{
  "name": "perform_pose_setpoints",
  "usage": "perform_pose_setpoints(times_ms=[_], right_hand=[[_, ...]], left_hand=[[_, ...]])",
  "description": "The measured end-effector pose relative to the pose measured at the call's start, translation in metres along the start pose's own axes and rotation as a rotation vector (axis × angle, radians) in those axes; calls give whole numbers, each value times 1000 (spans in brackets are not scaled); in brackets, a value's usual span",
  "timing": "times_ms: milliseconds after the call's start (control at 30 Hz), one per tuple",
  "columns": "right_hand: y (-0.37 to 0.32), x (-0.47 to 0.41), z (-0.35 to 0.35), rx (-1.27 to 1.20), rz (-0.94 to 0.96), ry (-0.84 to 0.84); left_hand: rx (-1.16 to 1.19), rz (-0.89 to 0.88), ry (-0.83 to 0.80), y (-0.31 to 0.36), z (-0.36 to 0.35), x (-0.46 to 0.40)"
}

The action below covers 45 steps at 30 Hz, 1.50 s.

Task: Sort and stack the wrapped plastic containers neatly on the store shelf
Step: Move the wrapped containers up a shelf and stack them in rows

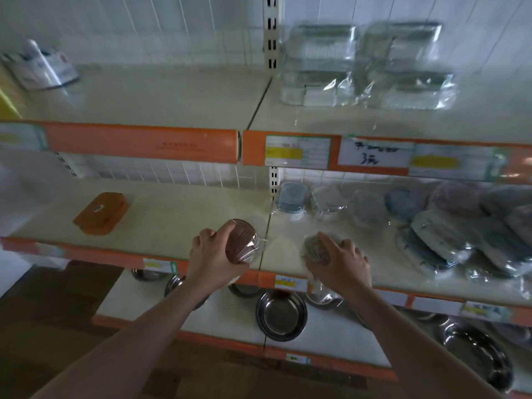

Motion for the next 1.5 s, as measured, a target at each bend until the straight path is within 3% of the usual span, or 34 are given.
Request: perform_pose_setpoints(times_ms=[467, 833, 1167, 1500], right_hand=[[51, 166, 140, 34, 189, 30], [47, 224, 226, 26, 357, 141], [25, 193, 289, 10, 378, 226], [-28, 94, 321, 39, 375, 278]], left_hand=[[-52, -99, -41, 138, 70, 160], [-4, -196, 126, 188, 160, 217], [1, -227, 220, 197, 214, 178], [24, -318, 225, 170, 254, 64]])
Point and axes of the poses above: each hand's wrist, its own x-axis away from the middle knuckle, its own z-axis out of the back of the hand, y = z × x, the point moved 3 cm from there along -x, towards the middle knuckle, and after that the axes turned 10 degrees about -y, right-handed, at the moved point
